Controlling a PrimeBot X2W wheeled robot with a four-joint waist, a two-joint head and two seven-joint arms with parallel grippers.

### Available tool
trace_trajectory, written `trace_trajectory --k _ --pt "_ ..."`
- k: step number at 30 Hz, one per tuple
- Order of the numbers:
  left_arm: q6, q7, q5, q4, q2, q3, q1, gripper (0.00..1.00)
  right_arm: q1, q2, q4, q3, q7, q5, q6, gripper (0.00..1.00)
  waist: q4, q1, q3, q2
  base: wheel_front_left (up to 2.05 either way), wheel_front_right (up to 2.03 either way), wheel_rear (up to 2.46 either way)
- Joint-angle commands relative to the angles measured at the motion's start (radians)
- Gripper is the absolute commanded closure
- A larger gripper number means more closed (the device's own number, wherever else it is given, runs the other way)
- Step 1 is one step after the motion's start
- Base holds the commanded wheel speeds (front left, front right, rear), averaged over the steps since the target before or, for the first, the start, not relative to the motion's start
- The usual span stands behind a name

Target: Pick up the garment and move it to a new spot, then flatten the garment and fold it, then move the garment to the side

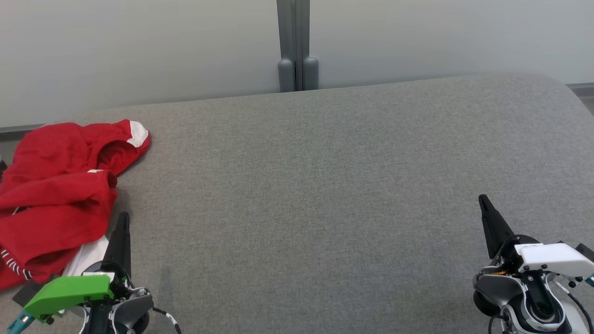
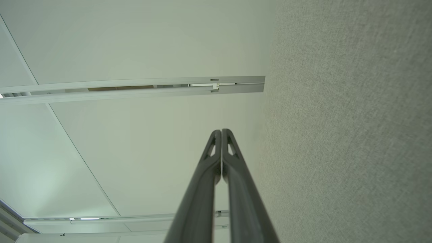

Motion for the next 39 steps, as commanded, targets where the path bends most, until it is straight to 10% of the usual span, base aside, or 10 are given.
trace_trajectory --k 1,31,32,39 --pt "-0.003 0.001 0.000 0.000 0.009 0.003 -0.014 1.00 -0.010 -0.001 0.002 0.000 0.000 -0.003 0.000 1.00 0.000 0.0000 0.000 0.0000 0.00 0.00 0.00" --pt "-0.003 0.001 0.000 0.000 0.009 0.003 -0.014 1.00 -0.010 -0.001 0.002 0.000 0.000 -0.003 0.000 1.00 0.000 0.0000 0.000 0.0000 0.00 0.00 0.00" --pt "0.000 0.000 0.000 0.002 -0.001 0.000 0.001 0.00 0.001 0.000 0.003 0.000 0.000 0.000 0.000 0.00 0.000 0.0000 0.000 0.0000 0.00 0.00 0.00" --pt "0.000 -0.026 0.009 0.018 -0.006 -0.022 0.021 0.00 0.021 0.006 0.013 0.021 -0.025 -0.016 0.000 0.00 0.000 0.0000 0.000 0.0000 0.00 0.00 0.00"
